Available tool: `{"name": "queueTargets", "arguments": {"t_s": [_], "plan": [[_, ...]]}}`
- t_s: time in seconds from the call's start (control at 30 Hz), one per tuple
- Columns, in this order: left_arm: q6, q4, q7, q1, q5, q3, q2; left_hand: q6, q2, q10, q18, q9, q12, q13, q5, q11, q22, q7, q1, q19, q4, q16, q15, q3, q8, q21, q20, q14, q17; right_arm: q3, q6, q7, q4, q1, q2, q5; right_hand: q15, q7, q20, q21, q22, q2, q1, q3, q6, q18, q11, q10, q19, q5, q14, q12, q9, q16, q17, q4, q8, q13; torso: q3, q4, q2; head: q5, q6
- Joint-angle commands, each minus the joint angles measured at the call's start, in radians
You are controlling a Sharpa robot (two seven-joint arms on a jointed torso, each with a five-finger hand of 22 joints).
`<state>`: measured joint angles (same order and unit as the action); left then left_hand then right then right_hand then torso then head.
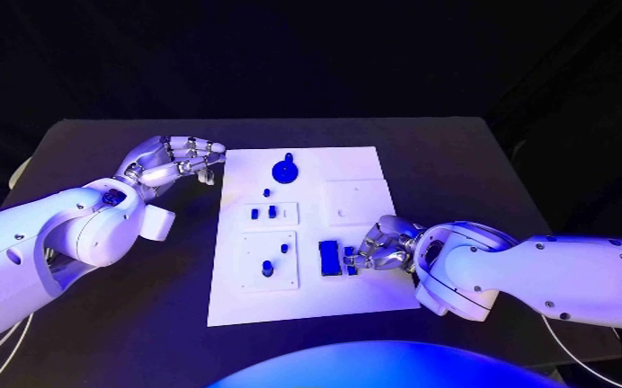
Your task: Assemble the parts on the task board
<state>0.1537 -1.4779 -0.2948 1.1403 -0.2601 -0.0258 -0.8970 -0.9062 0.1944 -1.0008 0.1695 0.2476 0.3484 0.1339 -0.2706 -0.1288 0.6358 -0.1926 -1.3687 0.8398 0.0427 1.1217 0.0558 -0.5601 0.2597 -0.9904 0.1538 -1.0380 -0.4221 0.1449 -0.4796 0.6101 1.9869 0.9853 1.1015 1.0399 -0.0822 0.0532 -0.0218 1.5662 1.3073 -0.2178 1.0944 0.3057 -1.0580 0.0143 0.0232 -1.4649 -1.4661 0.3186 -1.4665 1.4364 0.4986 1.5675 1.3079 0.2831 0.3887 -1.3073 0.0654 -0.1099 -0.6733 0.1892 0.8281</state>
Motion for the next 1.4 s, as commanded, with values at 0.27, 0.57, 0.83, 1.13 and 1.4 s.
{"name": "queueTargets", "arguments": {"t_s": [0.27,0.57,0.83,1.13,1.4], "plan": [[-0.009,0.002,-0.008,-0.001,0.008,0.000,0.003,-0.006,-0.010,0.008,0.015,-0.001,0.003,0.001,-0.002,-0.001,-0.001,-0.002,-0.001,-0.006,0.003,-0.001,0.001,0.000,0.004,0.006,0.002,0.006,0.001,-0.002,0.002,-0.097,0.004,0.008,0.040,0.016,0.003,0.007,-0.005,0.005,0.264,-0.014,0.043,-0.025,0.009,-0.014,-0.008,-0.064,-0.105,-0.026,-0.104,-0.011,-0.002,0.003,0.262,0.001,-0.005,-0.206,-0.0001,0.0004,0.002,-0.002,-0.012],[0.034,0.015,-0.050,-0.002,0.079,-0.001,0.011,0.003,-0.004,0.014,0.013,-0.007,0.007,0.001,0.000,-0.004,-0.008,-0.004,0.015,-0.015,0.013,-0.008,0.004,0.005,0.002,0.019,0.005,0.020,0.005,-0.004,-0.074,-0.483,-0.095,0.073,0.037,-0.175,0.030,0.044,-0.028,-0.082,0.239,0.008,0.124,-0.080,0.091,0.003,-0.040,-0.009,-0.079,-0.045,-0.092,-0.144,-0.021,-0.025,0.210,0.003,-0.059,-0.154,0.0031,0.0041,0.014,-0.007,-0.046],[0.112,0.048,-0.121,-0.013,0.161,-0.003,0.039,0.020,0.005,0.038,0.006,-0.018,0.012,-0.008,0.004,-0.018,-0.103,-0.010,0.027,-0.114,0.036,-0.190,0.035,0.017,0.008,0.187,0.038,0.183,0.093,-0.013,-0.105,-0.777,-0.349,0.109,-0.086,-0.505,0.071,0.085,-0.061,-0.935,-0.074,0.028,0.241,-0.077,0.152,0.142,-0.078,0.357,0.209,-0.043,0.106,-0.862,-0.033,-0.390,-0.237,0.005,-0.098,0.214,0.0062,0.0089,0.035,-0.030,-0.108],[0.189,0.182,-0.187,-0.018,0.228,-0.003,0.131,0.064,0.016,0.036,0.008,-0.040,-0.091,-0.071,0.005,-0.046,-0.367,-0.021,0.017,-0.180,0.067,-0.592,0.097,0.015,0.016,0.596,0.129,0.276,0.247,-0.025,-0.058,-0.923,-0.623,0.117,-0.250,-0.705,0.150,0.131,-0.150,-1.486,-0.540,0.019,0.311,0.054,0.205,0.173,-0.149,0.437,0.400,-0.116,0.423,-1.218,-0.092,-1.078,-0.712,0.003,-0.112,0.757,0.0027,0.0064,0.054,-0.048,-0.161],[0.174,0.254,-0.154,-0.018,0.203,-0.003,0.190,0.906,-0.194,1.001,-0.170,-0.248,-0.348,-0.134,0.271,0.129,-0.636,0.193,0.431,-0.840,-0.043,-1.122,-0.056,0.560,-0.260,0.990,-0.154,1.038,0.422,-0.033,-0.067,-0.885,-0.742,0.117,-0.332,-0.681,0.082,-0.053,0.022,-1.566,-1.307,0.218,-0.119,-0.306,1.058,-0.014,-0.023,0.755,1.466,-0.319,1.467,-1.436,-0.499,-1.568,-1.308,-0.283,-0.389,1.307,0.0003,0.0070,0.053,-0.054,-0.180]]}}
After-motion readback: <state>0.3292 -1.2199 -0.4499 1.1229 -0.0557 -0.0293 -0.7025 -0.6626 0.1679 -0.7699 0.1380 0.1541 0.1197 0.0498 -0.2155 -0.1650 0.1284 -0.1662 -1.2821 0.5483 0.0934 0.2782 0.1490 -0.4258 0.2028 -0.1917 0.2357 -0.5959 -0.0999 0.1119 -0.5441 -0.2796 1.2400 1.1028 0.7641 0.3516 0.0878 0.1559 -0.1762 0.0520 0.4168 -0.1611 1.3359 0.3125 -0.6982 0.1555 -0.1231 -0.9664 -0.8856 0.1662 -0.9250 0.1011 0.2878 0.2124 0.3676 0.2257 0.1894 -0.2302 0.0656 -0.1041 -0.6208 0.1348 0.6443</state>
